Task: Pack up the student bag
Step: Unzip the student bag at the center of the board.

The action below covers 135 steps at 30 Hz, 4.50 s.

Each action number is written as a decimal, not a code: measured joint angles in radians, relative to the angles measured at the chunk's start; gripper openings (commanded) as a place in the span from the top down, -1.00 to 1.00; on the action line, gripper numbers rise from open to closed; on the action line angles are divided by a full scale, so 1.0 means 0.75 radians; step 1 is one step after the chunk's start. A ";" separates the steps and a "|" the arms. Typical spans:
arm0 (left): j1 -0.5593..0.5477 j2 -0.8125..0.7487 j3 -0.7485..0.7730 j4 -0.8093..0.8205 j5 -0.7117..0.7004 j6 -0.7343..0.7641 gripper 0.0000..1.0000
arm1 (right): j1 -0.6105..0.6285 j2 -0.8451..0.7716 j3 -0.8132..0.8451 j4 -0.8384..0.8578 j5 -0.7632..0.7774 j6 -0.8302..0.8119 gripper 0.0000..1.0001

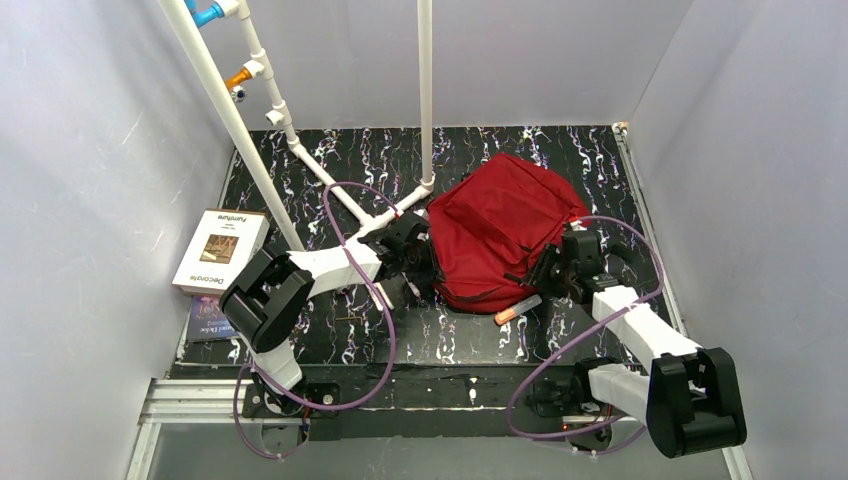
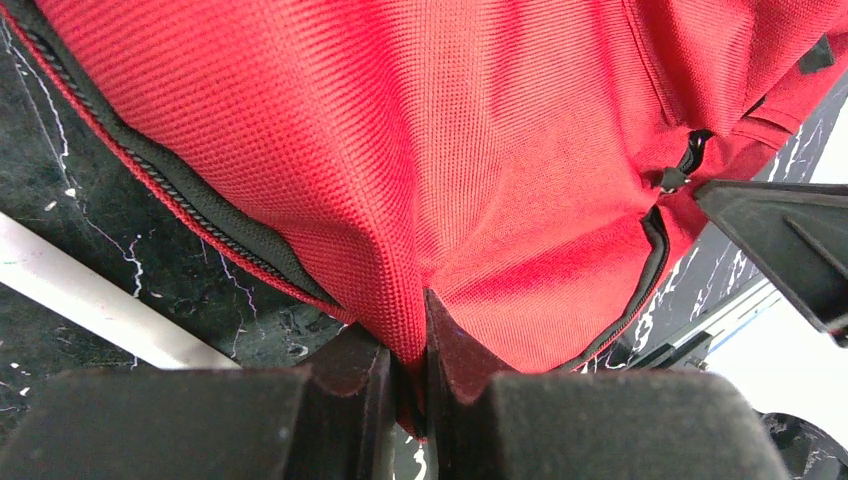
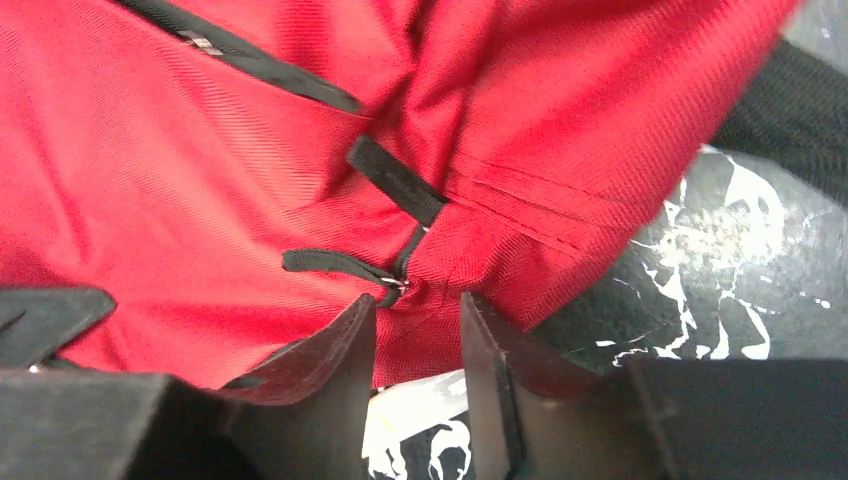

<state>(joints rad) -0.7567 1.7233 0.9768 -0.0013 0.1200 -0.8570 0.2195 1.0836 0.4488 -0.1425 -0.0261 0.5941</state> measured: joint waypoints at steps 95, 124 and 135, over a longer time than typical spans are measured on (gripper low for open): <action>-0.279 -0.019 0.301 -0.246 0.138 0.397 -0.03 | 0.220 -0.153 0.370 -0.507 0.166 0.224 -0.54; -0.352 0.158 0.454 -0.453 0.048 0.619 1.00 | 0.194 -0.103 0.066 -0.193 -0.099 0.560 0.54; -0.371 -0.043 0.302 -0.540 -0.406 0.410 1.00 | 0.136 -0.078 0.174 -0.308 0.175 0.521 0.97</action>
<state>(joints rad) -1.0351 1.6909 1.2034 -0.4061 -0.1848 -0.5491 0.3214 1.0252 0.5797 -0.3733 0.1055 0.9848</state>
